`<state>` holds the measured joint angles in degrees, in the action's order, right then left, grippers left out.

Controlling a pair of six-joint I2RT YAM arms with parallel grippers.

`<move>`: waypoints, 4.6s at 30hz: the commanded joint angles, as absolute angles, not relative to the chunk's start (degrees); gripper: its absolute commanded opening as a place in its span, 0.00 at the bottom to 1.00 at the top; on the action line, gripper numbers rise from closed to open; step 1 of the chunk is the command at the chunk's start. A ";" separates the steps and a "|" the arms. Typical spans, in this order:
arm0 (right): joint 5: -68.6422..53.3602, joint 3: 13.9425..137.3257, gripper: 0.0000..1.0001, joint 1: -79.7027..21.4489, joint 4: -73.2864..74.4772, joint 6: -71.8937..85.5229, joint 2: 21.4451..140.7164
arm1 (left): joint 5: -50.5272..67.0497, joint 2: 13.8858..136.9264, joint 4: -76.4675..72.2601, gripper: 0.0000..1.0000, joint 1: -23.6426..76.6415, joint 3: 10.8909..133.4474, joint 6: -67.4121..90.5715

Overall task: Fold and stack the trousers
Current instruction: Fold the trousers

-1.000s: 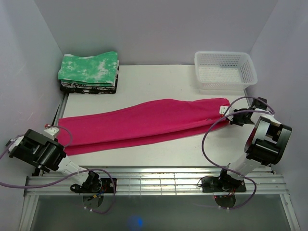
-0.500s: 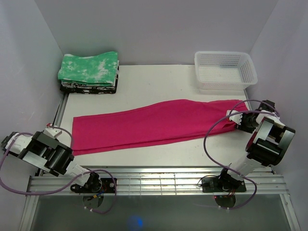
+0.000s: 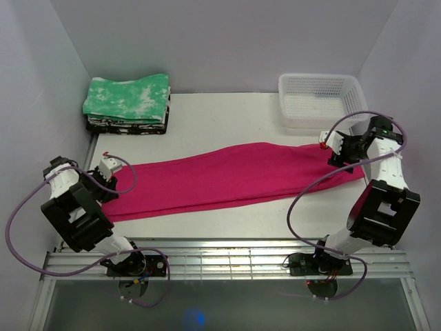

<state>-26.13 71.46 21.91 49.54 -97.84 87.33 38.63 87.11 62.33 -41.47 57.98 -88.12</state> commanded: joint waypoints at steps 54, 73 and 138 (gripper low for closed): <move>-12.39 58.27 0.61 3.95 47.11 -50.62 99.05 | 22.75 110.47 38.15 0.64 -38.41 79.10 -22.49; -15.46 60.38 0.60 4.22 49.66 -50.71 99.23 | 33.04 112.68 38.58 0.12 -37.70 71.54 -18.20; -29.53 74.53 0.61 9.58 55.72 -42.36 101.87 | 37.70 93.44 24.16 0.96 16.35 69.87 5.90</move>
